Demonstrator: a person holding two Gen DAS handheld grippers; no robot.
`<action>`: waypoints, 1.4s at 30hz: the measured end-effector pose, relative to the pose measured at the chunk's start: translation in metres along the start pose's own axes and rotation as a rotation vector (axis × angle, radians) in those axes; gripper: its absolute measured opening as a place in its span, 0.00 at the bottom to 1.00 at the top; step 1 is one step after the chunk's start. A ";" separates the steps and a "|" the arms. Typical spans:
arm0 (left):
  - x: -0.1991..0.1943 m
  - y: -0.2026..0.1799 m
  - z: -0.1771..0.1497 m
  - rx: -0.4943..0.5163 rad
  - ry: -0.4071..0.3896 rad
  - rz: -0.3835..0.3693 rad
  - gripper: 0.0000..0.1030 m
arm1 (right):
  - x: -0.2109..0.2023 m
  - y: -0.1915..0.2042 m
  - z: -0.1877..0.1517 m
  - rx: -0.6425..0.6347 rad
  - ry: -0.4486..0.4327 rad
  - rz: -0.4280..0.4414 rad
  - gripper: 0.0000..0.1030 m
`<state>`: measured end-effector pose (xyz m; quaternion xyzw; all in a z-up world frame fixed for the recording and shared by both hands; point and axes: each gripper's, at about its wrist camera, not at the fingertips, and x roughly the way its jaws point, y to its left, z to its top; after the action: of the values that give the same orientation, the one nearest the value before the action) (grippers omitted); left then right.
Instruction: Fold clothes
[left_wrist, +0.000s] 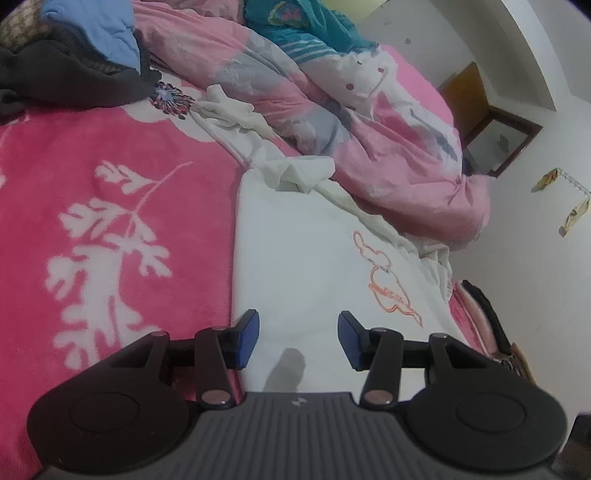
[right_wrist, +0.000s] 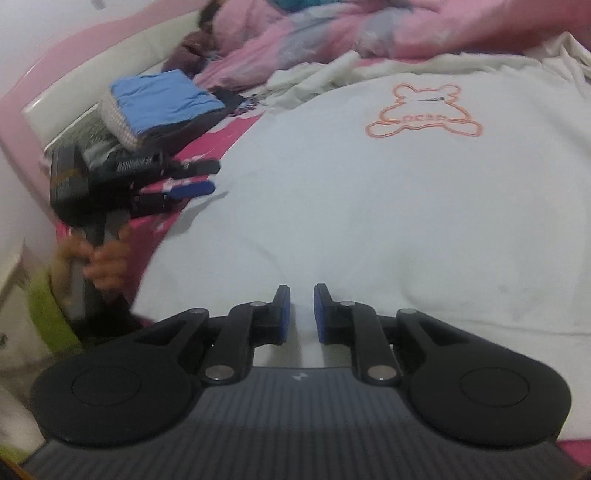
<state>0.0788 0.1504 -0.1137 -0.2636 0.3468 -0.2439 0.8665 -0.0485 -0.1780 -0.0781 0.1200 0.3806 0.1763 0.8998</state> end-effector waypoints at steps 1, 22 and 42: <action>-0.002 0.001 0.000 -0.002 -0.006 0.000 0.47 | 0.002 0.004 0.012 -0.010 -0.011 0.005 0.15; -0.014 0.023 0.005 -0.126 -0.047 -0.036 0.56 | 0.043 0.062 0.011 -0.242 0.058 0.046 0.16; -0.037 -0.054 -0.008 0.185 -0.157 0.044 0.58 | 0.021 0.041 -0.023 -0.044 -0.131 0.082 0.18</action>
<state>0.0367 0.1303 -0.0673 -0.1932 0.2597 -0.2346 0.9166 -0.0609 -0.1303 -0.0933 0.1269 0.3119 0.2132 0.9171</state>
